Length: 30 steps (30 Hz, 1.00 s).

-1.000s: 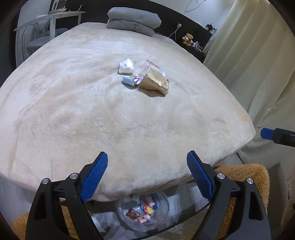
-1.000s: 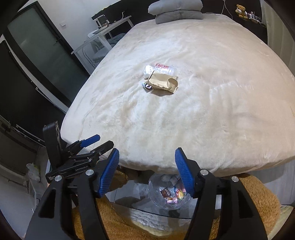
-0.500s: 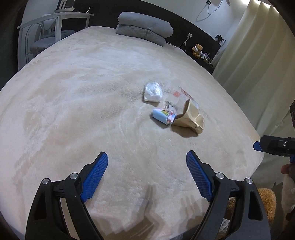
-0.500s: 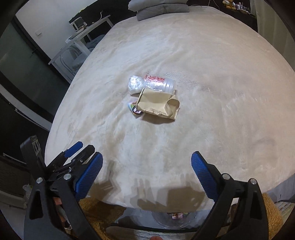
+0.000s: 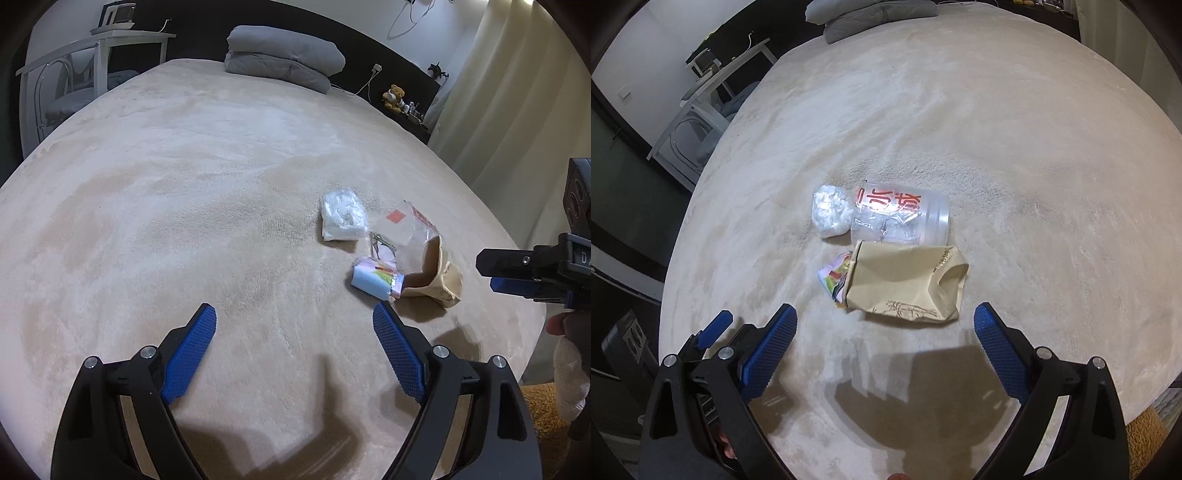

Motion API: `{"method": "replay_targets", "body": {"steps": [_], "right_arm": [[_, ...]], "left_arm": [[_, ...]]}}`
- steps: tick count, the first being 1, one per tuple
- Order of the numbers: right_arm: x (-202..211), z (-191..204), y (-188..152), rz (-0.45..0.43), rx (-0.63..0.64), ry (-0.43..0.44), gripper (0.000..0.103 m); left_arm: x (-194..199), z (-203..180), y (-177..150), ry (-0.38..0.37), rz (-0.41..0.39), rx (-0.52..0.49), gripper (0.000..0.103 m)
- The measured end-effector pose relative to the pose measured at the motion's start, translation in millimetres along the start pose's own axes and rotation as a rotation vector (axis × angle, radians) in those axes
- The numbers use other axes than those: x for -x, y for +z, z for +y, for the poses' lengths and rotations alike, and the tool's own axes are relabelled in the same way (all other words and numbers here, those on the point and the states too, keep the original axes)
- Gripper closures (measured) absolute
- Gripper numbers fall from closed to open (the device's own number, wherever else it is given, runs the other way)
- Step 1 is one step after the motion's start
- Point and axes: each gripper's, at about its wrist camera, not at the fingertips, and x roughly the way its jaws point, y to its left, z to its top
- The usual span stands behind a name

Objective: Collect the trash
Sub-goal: 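Grasp the tan paper bag with the right tool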

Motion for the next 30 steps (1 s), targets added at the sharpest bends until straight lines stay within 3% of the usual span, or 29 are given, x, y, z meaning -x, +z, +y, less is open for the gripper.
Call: {"method": "replay_targets", "body": {"steps": [11, 14, 30], "right_arm": [[-42, 0, 19, 0.015, -0.012, -0.059, 0.01], [-48, 1, 19, 0.028, 0.006, -0.101, 0.03], [-11, -10, 10, 0.024, 0.063, -0.043, 0.033]], "left_arm": [[-19, 12, 10, -0.005, 0.009, -0.003, 0.018], [-20, 10, 10, -0.004, 0.011, -0.004, 0.018], [-26, 0, 10, 0.021, 0.016, -0.039, 0.018]]}}
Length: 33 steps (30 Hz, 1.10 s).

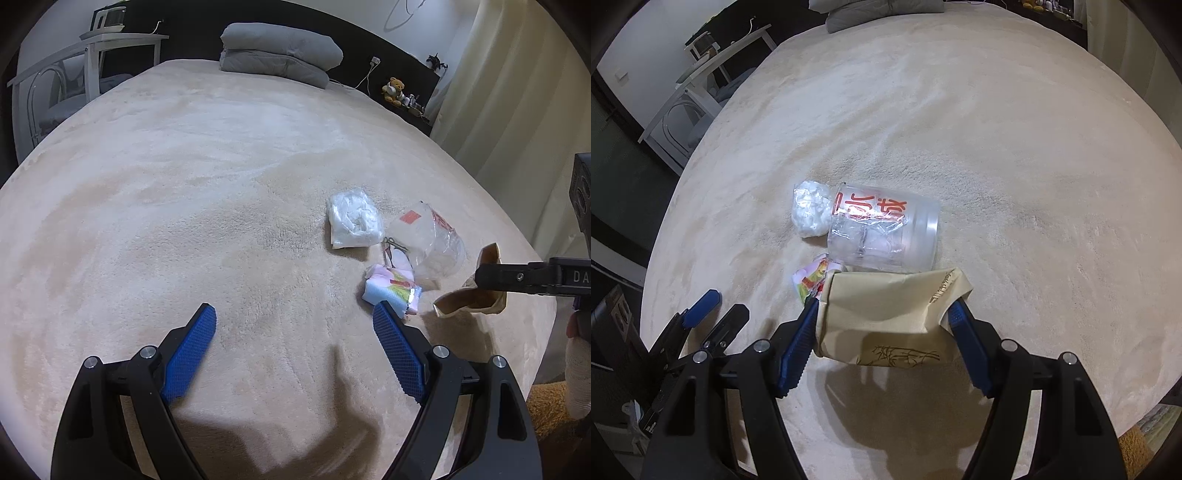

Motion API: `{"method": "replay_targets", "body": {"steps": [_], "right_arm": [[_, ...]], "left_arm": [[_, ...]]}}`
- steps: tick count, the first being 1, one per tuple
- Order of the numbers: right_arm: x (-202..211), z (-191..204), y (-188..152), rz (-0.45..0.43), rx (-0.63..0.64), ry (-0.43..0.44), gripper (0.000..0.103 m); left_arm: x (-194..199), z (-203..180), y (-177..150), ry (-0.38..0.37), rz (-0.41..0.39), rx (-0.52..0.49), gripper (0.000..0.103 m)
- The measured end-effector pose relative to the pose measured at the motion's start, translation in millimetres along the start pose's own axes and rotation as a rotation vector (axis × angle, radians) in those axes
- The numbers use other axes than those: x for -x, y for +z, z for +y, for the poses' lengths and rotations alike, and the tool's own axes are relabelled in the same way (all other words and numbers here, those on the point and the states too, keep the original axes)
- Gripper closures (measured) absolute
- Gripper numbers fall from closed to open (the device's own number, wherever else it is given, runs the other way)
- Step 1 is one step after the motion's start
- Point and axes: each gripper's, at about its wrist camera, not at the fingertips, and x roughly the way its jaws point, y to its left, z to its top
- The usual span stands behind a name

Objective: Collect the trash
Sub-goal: 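Grasp the tan paper bag with the right tool, then grasp the colorful wrapper with the left tool while the right holds the tan bag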

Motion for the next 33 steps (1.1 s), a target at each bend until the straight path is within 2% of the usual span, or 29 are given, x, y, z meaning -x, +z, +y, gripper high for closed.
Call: {"method": "replay_targets", "body": {"steps": [7, 17, 24, 26, 29, 33], "right_arm": [[25, -9, -9, 0.0, 0.016, 0.032, 0.033], [57, -28, -22, -0.023, 0.055, 0.058, 0.033], [66, -50, -28, -0.011, 0.048, 0.076, 0.033], [67, -57, -29, -0.009, 0.042, 0.082, 0.033], [67, -68, -31, -0.004, 0.033, 0.089, 0.033], [68, -82, -32, -0.003, 0.015, 0.094, 0.033]], "left_arm": [[1, -17, 4, -0.007, -0.029, -0.037, 0.018], [-16, -56, 8, -0.056, -0.005, -0.125, 0.018], [-35, -83, 10, -0.037, 0.022, -0.18, 0.018], [-41, -86, 12, -0.03, 0.033, -0.182, 0.025], [-52, -90, 13, -0.016, 0.053, -0.178, 0.029], [-60, -94, 13, 0.009, 0.075, -0.201, 0.047]]}}
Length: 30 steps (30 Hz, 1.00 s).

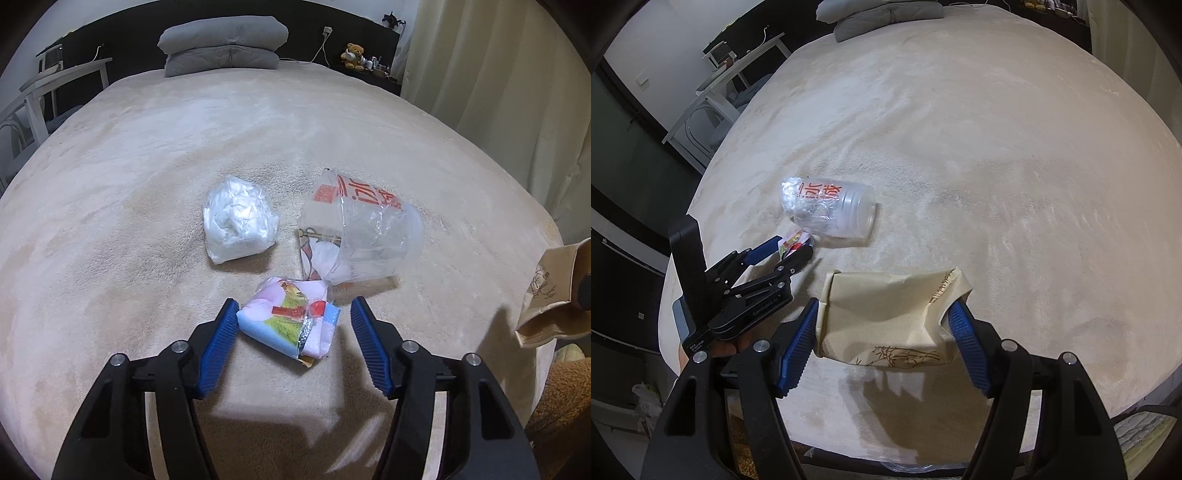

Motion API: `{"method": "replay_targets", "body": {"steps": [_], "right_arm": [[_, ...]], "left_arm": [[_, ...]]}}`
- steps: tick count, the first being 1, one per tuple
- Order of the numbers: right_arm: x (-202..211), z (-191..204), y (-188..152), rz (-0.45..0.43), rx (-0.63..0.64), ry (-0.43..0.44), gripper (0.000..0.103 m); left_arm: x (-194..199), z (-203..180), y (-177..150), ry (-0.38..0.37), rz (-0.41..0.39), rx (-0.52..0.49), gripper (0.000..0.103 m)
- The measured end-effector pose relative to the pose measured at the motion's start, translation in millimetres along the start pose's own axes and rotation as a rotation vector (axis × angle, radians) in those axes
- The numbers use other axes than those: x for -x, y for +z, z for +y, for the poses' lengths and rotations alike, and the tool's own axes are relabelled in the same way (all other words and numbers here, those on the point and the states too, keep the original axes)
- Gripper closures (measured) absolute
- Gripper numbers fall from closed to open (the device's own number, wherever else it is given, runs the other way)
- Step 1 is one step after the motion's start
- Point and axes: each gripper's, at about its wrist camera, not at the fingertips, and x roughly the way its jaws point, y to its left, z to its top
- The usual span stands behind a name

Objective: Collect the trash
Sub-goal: 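Grasp the colorful wrapper with the left tool while the right holds the tan bag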

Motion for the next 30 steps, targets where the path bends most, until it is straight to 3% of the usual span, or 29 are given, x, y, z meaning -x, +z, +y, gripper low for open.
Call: {"method": "replay_targets", "body": {"steps": [9, 19, 30], "right_arm": [[9, -14, -7, -0.006, -0.026, 0.008, 0.033], [34, -10, -23, -0.027, -0.02, 0.022, 0.033], [77, 1, -76, -0.041, 0.004, 0.035, 0.033]], "left_arm": [[2, -2, 0, 0.023, 0.003, -0.01, 0.05], [35, -1, -6, 0.021, -0.047, 0.023, 0.05], [89, -21, -35, 0.006, -0.12, 0.073, 0.05]]}}
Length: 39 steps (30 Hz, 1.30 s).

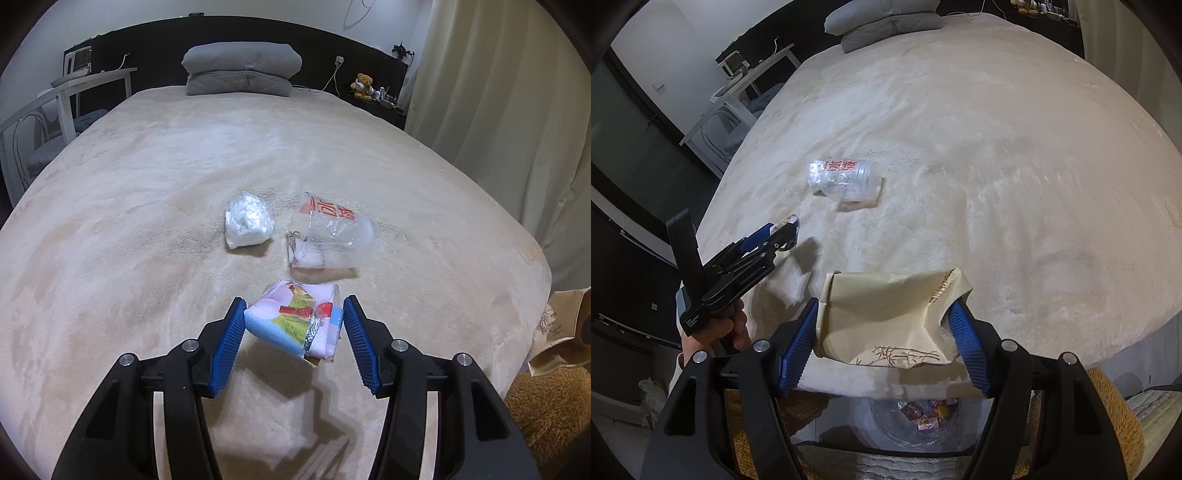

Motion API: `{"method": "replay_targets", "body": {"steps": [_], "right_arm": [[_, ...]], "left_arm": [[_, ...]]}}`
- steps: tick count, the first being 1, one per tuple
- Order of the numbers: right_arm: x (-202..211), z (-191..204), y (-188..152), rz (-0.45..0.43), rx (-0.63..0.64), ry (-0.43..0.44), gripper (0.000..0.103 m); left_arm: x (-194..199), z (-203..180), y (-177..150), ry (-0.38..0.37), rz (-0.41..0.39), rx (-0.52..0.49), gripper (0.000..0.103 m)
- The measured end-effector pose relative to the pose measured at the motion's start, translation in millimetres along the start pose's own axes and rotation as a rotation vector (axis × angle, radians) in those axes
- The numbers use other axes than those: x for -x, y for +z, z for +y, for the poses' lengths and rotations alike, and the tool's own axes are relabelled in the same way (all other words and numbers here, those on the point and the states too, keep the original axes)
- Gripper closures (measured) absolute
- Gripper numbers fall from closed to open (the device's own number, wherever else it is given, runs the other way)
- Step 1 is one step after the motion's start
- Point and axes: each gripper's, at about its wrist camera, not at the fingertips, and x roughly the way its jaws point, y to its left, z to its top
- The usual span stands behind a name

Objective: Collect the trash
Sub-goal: 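Grasp the colorful wrapper with the left tool while the right holds the tan bag, then carry the wrapper and tan bag with both tools down over the clear bin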

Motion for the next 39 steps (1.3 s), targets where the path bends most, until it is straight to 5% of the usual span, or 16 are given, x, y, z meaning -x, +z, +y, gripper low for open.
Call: {"method": "replay_targets", "body": {"steps": [22, 39], "right_arm": [[81, 14, -107, -0.046, 0.051, 0.038, 0.033], [93, 17, -166, -0.023, 0.054, 0.073, 0.033]], "left_arm": [[127, -53, -92, -0.088, -0.137, 0.058, 0.05], [171, -94, -161, -0.145, -0.113, 0.02, 0.05]]}}
